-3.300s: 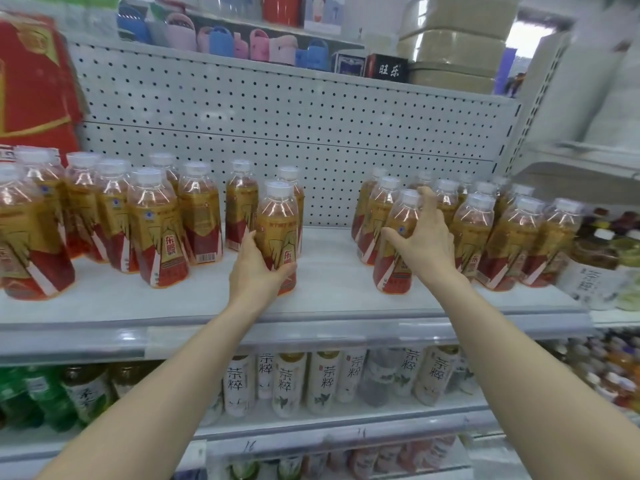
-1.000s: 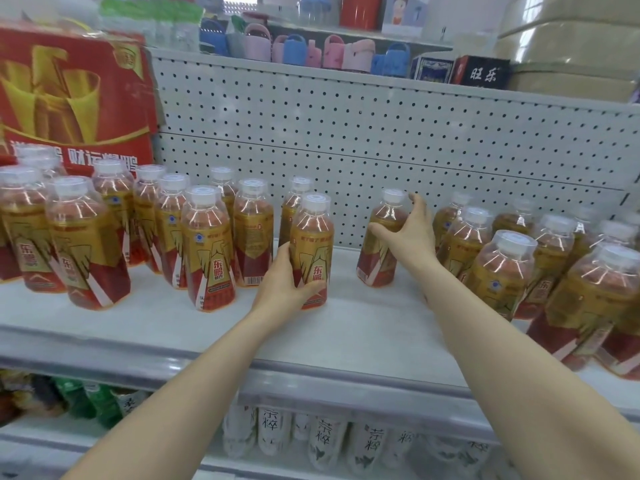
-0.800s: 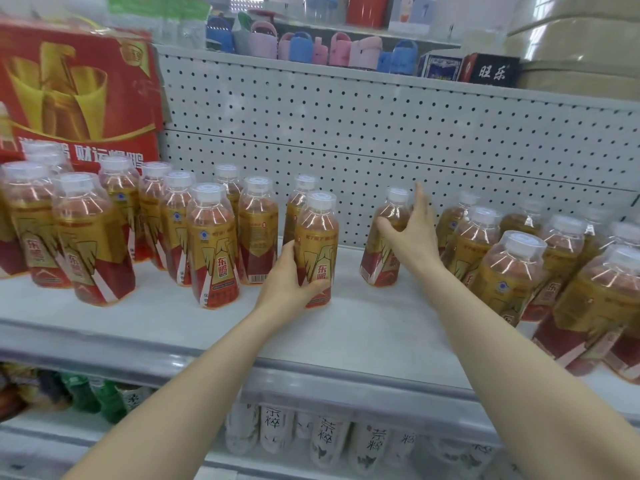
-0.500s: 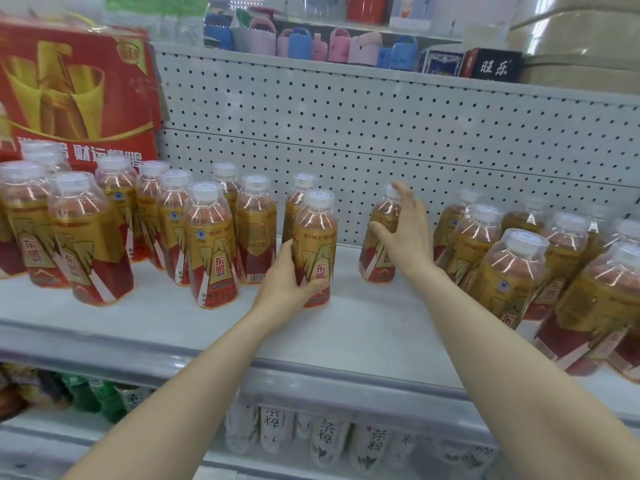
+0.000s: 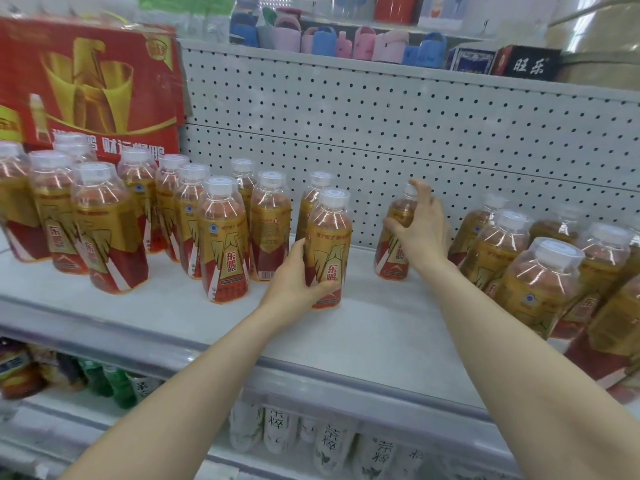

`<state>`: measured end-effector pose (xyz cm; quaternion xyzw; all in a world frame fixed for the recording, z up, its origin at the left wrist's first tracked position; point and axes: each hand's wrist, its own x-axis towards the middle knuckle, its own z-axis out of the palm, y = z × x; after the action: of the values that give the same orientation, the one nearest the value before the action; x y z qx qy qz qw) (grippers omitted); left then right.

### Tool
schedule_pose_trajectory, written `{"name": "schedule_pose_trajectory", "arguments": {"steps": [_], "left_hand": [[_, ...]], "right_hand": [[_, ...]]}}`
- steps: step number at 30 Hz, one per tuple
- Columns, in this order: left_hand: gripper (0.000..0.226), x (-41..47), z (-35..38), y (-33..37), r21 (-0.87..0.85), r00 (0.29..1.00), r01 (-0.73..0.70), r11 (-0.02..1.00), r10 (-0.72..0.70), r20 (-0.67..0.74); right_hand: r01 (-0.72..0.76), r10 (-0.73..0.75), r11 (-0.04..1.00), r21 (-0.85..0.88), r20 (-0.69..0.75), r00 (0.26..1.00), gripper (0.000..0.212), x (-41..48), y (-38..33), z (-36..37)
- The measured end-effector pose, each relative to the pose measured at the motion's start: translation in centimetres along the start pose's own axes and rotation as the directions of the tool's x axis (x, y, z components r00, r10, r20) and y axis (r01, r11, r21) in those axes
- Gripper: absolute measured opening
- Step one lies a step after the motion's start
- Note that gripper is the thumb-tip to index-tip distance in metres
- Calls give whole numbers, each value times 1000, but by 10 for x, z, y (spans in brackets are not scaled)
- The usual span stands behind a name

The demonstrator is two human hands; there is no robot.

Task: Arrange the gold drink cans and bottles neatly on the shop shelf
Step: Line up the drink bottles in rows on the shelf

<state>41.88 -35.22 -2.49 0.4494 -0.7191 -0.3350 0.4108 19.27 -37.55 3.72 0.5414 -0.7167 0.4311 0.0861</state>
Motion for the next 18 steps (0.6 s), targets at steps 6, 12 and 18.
{"name": "schedule_pose_trajectory", "arguments": {"steps": [6, 12, 18], "left_hand": [[73, -1, 0, -1, 8, 1000, -4, 1000, 4, -25], [83, 1, 0, -5, 19, 1000, 6, 1000, -6, 2], [81, 1, -5, -4, 44, 999, -12, 999, 9, 46]], "right_hand": [[36, -37, 999, -27, -52, 998, 71, -3, 3, 6], [17, -17, 998, -59, -5, 1000, 75, -5, 0, 1], [9, 1, 983, -184, 57, 998, 77, -13, -12, -22]]}}
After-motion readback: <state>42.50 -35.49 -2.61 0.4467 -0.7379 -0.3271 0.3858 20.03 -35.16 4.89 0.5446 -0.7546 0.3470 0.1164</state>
